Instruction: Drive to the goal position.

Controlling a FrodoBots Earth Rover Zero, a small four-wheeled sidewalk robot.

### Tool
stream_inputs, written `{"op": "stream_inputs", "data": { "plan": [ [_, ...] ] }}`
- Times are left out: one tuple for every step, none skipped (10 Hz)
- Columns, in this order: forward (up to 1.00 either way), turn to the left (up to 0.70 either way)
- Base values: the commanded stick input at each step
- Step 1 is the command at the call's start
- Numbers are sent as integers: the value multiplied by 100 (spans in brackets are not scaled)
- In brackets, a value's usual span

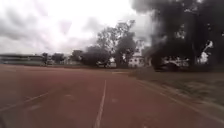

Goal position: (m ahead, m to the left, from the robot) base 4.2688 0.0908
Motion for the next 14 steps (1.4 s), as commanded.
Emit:
{"op": "stream_inputs", "data": {
  "plan": [
    [70, 0],
    [70, 0],
    [70, 0],
    [70, 0],
    [70, 0],
    [70, 0],
    [70, 0],
    [70, 0],
    [70, 0],
    [70, 0],
    [70, 0],
    [70, 0],
    [70, 0],
    [70, 0]
  ]
}}
